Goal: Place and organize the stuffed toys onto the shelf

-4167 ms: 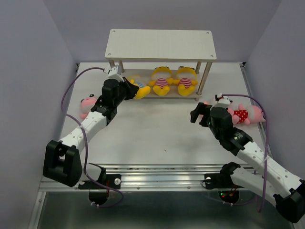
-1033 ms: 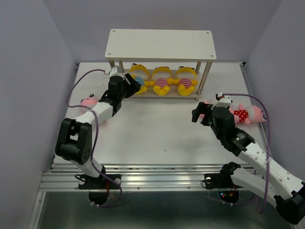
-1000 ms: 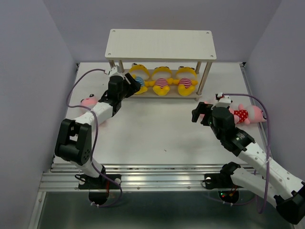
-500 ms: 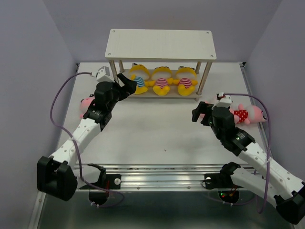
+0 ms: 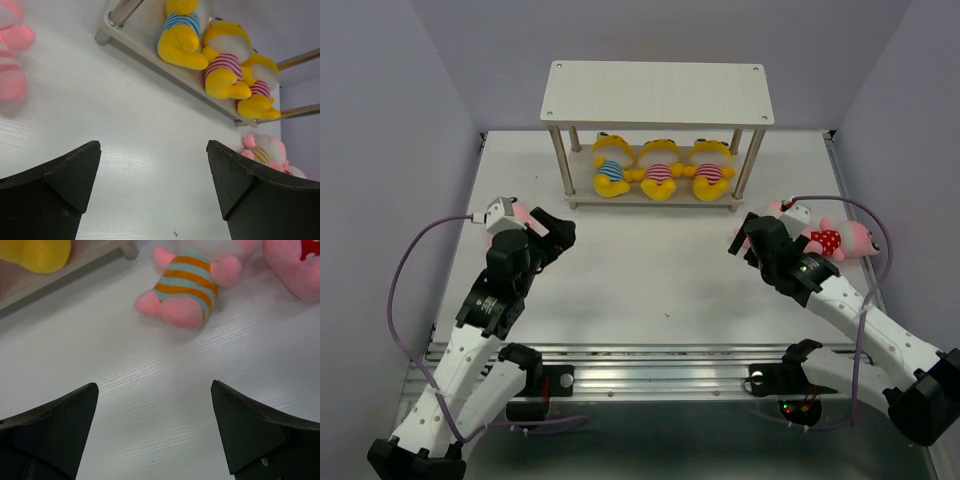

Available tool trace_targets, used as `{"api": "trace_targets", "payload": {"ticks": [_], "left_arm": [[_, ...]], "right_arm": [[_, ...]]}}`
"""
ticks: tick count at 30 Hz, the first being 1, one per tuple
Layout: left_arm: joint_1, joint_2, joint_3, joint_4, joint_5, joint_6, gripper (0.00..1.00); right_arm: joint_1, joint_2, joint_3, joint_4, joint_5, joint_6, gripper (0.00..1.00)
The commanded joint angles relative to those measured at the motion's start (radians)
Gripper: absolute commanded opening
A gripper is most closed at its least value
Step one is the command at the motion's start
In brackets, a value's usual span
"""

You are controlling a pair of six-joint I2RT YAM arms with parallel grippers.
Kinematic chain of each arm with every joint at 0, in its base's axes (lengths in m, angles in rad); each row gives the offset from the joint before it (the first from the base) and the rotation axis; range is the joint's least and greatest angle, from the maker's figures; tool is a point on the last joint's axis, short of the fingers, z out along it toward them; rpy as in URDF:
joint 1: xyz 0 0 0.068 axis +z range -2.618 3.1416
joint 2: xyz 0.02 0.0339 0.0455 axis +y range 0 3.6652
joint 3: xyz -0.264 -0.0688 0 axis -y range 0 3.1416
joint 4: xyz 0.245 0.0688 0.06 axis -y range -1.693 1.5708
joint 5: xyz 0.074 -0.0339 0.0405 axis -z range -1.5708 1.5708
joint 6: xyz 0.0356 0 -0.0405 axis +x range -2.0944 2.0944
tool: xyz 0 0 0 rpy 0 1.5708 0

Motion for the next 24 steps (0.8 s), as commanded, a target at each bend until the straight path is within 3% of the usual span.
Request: {"api": "trace_targets", "payload": {"ticks": [1, 13, 24], "left_arm": [[-0.001, -0.061, -0.031, -0.090, -0.017, -0.009, 0.99], [-0.002, -0.064, -0.048, -0.056, 0.010, -0.002, 0.99], [-0.002, -0.049, -0.065, -0.038, 0.015, 0.000, 0.99]], "right_arm": [[-0.062, 0.073, 0.043, -0.038, 0.040, 0.076, 1.00], [-0.243, 0.240, 0.056, 0.166, -0.079, -0.004, 0.99], [-0.274, 0.418, 0.119, 0.221, -0.073, -0.008, 0.86]]}}
